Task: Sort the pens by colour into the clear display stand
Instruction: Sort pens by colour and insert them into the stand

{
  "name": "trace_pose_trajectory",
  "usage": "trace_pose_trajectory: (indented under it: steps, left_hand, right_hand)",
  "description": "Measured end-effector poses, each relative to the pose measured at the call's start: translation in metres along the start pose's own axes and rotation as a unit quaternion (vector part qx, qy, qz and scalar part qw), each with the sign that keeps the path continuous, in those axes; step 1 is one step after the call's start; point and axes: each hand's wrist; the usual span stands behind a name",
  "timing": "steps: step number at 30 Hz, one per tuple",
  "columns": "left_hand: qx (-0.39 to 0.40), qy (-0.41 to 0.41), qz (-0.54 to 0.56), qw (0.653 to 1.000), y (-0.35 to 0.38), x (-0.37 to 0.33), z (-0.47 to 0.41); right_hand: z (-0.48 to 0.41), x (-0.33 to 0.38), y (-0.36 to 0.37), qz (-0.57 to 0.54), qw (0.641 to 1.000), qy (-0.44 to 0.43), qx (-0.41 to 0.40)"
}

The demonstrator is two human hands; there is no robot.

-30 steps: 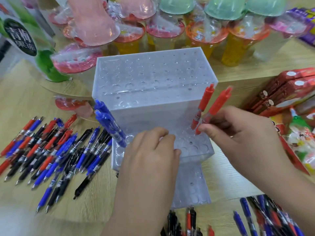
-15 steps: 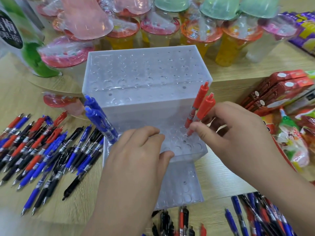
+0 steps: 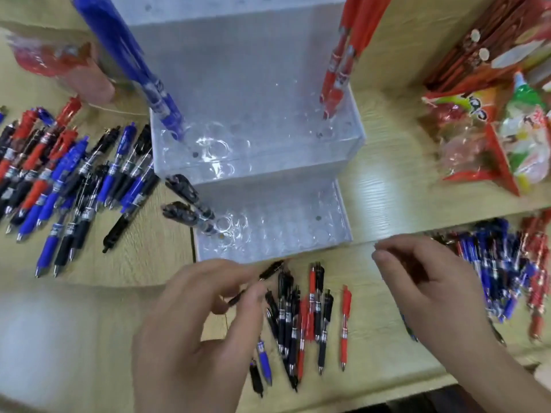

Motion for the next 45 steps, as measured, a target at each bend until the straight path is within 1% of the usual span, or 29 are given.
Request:
trace_pose_trajectory:
  steps: [2, 4, 6, 7, 9, 11, 13, 16, 18, 20, 22, 24, 26, 28, 30, 32, 34, 36, 39, 41, 44, 45]
  left_hand:
    - [0.012, -0.105, -0.012, 0.994, 0.017, 0.026, 0.028]
    - [0.094, -0.189, -0.044, 0.977, 0.044, 0.054, 0.054]
    - [0.189, -0.238, -0.075, 0.95, 0.075, 0.072, 0.068]
    - [0.217, -0.245, -0.092, 0.941, 0.09, 0.076, 0.069]
    - [0.241, -0.231, -0.132, 0.933, 0.122, 0.083, 0.066]
    - [0.229, -0.213, -0.175, 0.934, 0.148, 0.087, 0.055]
    - [0.224, -0.205, -0.241, 0.922, 0.165, 0.089, 0.042]
    - [0.254, -0.192, -0.325, 0.891, 0.177, 0.087, 0.033]
    - [0.271, -0.181, -0.359, 0.875, 0.18, 0.084, 0.03]
    - [0.283, -0.191, -0.371, 0.864, 0.182, 0.081, 0.029]
    - [0.294, -0.23, -0.353, 0.858, 0.184, 0.079, 0.027]
    - [0.304, -0.274, -0.325, 0.853, 0.188, 0.078, 0.025]
    - [0.308, -0.293, -0.31, 0.85, 0.192, 0.076, 0.023]
    - [0.302, -0.308, -0.289, 0.855, 0.193, 0.075, 0.02]
    - [0.293, -0.321, -0.247, 0.866, 0.19, 0.072, 0.017]
    - [0.28, -0.31, -0.194, 0.888, 0.181, 0.067, 0.012]
    - [0.271, -0.277, -0.15, 0.91, 0.165, 0.055, 0.008]
    - [0.274, -0.247, -0.096, 0.925, 0.142, 0.035, 0.009]
    - [0.277, -0.225, 0.001, 0.934, 0.107, 0.003, 0.01]
    - [0.268, -0.218, 0.07, 0.936, 0.088, -0.016, 0.007]
    - [0.227, -0.201, 0.141, 0.942, 0.063, -0.046, -0.007]
    - [0.215, -0.21, 0.165, 0.939, 0.056, -0.054, -0.012]
  right_hand:
    - [0.029, -0.035, 0.027, 0.055, 0.994, 0.075, 0.063]
    - [0.054, -0.063, 0.052, 0.093, 0.979, 0.142, 0.117]
    - [0.073, -0.083, 0.071, 0.119, 0.96, 0.2, 0.156]
    - [0.079, -0.089, 0.079, 0.133, 0.95, 0.222, 0.174]
    - [0.087, -0.099, 0.089, 0.155, 0.936, 0.254, 0.189]
    - [0.087, -0.104, 0.096, 0.159, 0.933, 0.272, 0.174]
    - [0.083, -0.105, 0.1, 0.178, 0.931, 0.27, 0.171]
    - [0.075, -0.104, 0.105, 0.205, 0.928, 0.246, 0.191]
    - [0.071, -0.105, 0.108, 0.208, 0.924, 0.252, 0.197]
    - [0.069, -0.106, 0.109, 0.204, 0.924, 0.264, 0.188]
    - [0.068, -0.108, 0.108, 0.176, 0.929, 0.272, 0.178]
    - [0.067, -0.111, 0.105, 0.125, 0.936, 0.282, 0.17]
    - [0.066, -0.112, 0.099, 0.072, 0.94, 0.29, 0.166]
    - [0.065, -0.113, 0.095, 0.029, 0.943, 0.289, 0.16]
    - [0.063, -0.112, 0.089, -0.003, 0.947, 0.286, 0.148]
    - [0.059, -0.108, 0.079, -0.031, 0.952, 0.275, 0.129]
    - [0.054, -0.097, 0.063, -0.068, 0.958, 0.259, 0.103]
    - [0.048, -0.08, 0.04, -0.122, 0.957, 0.251, 0.084]
    - [0.038, -0.048, 0.003, -0.193, 0.951, 0.235, 0.06]
    - [0.03, -0.029, -0.018, -0.232, 0.946, 0.224, 0.029]
    - [0.015, -0.002, -0.04, -0.263, 0.943, 0.204, 0.012]
    - [0.01, 0.008, -0.045, -0.274, 0.942, 0.196, 0.01]
Point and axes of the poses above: each hand's wrist, its own z-axis away from the middle knuckle, its own y-axis out of the palm, x = y × z, and after that the axes turned 5 degrees about -y, right-handed
